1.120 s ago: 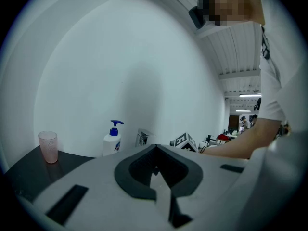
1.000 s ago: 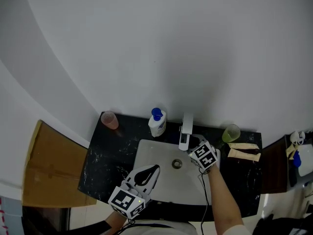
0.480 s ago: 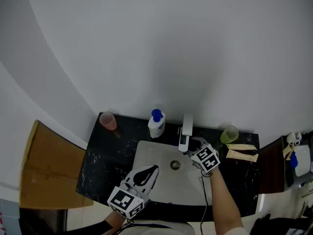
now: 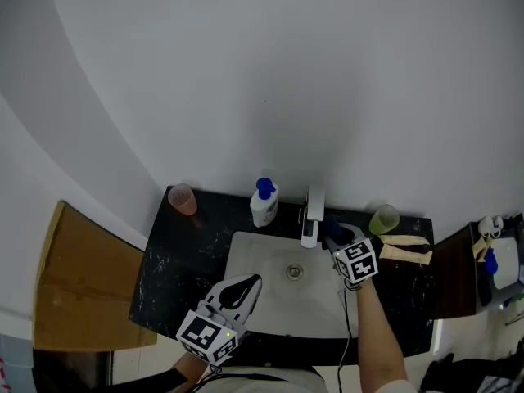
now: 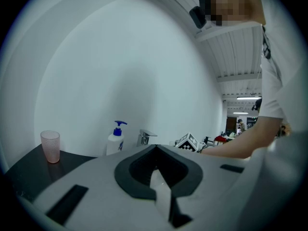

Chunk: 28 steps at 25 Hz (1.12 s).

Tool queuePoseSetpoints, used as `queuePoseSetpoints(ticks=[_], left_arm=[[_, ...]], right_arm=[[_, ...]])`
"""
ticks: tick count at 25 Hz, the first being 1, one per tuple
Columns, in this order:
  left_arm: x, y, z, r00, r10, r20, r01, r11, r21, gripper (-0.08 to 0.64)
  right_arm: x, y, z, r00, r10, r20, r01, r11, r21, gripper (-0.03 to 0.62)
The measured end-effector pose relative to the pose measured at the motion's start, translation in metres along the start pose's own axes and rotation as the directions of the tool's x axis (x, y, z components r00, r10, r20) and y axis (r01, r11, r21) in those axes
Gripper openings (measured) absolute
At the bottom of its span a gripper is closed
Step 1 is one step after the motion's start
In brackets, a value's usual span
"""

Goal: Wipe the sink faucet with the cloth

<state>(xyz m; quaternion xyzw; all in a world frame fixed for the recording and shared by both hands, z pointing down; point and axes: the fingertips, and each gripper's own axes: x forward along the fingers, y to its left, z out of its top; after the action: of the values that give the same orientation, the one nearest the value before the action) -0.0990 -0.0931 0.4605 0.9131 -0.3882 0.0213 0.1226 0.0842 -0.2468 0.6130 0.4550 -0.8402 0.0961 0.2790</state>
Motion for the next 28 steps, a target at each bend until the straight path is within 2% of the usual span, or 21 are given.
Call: queuePoseSetpoints(ticks=[4, 7, 12, 16, 22, 28], left_arm=[[-0.005, -0.007, 0.005, 1.0, -0.016, 0.014, 0.016, 1.0, 0.009, 0.002], [-0.01, -0.013, 0.011, 0.999, -0.033, 0.039, 0.032, 0.999, 0.02, 0.002], [-0.025, -0.022, 0.015, 0.997, -0.042, 0.067, 0.039, 0.999, 0.032, 0.002], [-0.041, -0.033, 0.019, 0.996, -0.034, 0.088, 0.031, 0.999, 0.039, 0.002], [-0.056, -0.045, 0.023, 0.994, -0.022, 0.109, 0.016, 0.998, 0.056, 0.002], [-0.065, -0.053, 0.035, 0.994, 0.008, 0.11, -0.015, 0.998, 0.063, 0.002]], right_arm=[[-0.048, 0.004, 0.009, 0.995, -0.047, 0.084, 0.046, 0.999, 0.016, 0.121], [-0.097, 0.015, 0.027, 0.982, -0.089, 0.168, 0.085, 0.996, 0.025, 0.121], [-0.189, 0.046, 0.069, 0.926, -0.146, 0.347, 0.122, 0.988, 0.091, 0.121], [-0.251, 0.081, 0.09, 0.878, -0.161, 0.452, 0.097, 0.982, 0.163, 0.121], [-0.296, 0.116, 0.09, 0.855, -0.149, 0.496, 0.086, 0.985, 0.148, 0.121], [-0.296, 0.119, 0.073, 0.87, -0.167, 0.463, 0.109, 0.983, 0.15, 0.12]])
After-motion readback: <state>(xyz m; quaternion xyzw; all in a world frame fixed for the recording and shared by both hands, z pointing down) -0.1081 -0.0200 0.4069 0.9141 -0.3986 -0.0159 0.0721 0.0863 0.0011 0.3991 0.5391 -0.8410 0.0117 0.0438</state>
